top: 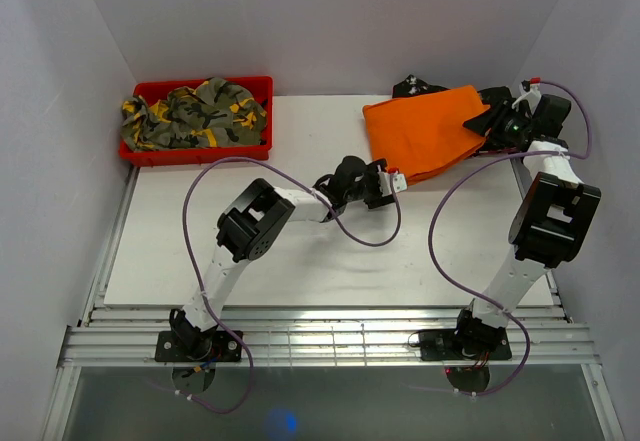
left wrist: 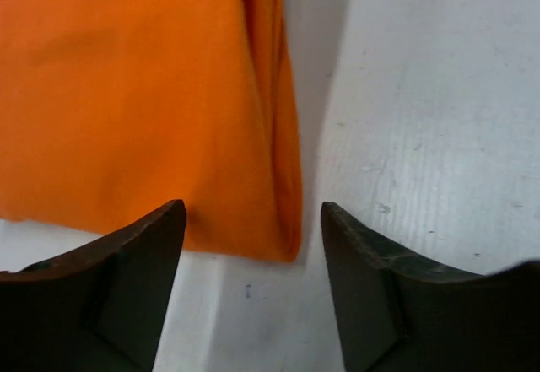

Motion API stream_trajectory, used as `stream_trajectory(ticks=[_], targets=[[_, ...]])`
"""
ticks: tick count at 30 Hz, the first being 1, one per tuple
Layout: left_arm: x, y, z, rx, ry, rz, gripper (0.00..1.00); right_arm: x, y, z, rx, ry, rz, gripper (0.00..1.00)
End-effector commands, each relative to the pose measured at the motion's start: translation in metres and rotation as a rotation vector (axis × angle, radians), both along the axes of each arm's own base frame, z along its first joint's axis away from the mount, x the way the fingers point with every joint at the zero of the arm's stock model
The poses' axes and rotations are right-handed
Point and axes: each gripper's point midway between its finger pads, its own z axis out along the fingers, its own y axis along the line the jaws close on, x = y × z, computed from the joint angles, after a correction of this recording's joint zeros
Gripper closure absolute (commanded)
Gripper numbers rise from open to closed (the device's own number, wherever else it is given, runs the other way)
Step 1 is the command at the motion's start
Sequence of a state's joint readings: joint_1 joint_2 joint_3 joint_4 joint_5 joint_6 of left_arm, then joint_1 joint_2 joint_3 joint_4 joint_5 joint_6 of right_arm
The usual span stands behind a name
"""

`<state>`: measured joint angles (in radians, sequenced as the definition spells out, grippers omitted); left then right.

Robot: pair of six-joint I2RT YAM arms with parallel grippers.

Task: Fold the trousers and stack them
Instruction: Neatly place the folded trousers to the corner

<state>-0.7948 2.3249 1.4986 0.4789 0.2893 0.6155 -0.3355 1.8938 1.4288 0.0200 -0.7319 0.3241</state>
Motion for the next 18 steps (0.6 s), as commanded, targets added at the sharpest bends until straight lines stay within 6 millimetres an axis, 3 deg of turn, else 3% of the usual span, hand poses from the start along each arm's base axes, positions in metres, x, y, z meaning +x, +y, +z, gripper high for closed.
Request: stream_trajectory(ticks=[1, 5, 8, 11, 15, 18], targets=[[-0.014, -0.015, 0.021, -0.018, -0.09, -0.126, 0.28, 0.008, 0.0, 0.021, -0.026, -0.065, 0.027, 0.92], [-0.019, -0.012, 0.005, 0.03, -0.042, -0.139, 0.37, 0.006, 0.002, 0.014, -0.016, -0.048, 0.032, 0.92], [-0.006, -0.004, -0.01, 0.085, -0.009, -0.058, 0.54, 0.001, 0.006, 0.009, 0.0, -0.034, 0.043, 0.92], [-0.001, 0.008, -0.014, 0.112, 0.041, -0.016, 0.97, -0.006, 0.013, 0.007, 0.007, -0.028, 0.061, 0.92], [-0.019, 0.036, 0.0, 0.133, 0.075, 0.019, 1.0, -0.016, 0.022, 0.012, 0.02, -0.024, 0.091, 0.92], [-0.056, 0.073, 0.019, 0.16, 0.109, 0.012, 1.0, -0.031, 0.035, 0.015, 0.038, -0.021, 0.133, 0.92]])
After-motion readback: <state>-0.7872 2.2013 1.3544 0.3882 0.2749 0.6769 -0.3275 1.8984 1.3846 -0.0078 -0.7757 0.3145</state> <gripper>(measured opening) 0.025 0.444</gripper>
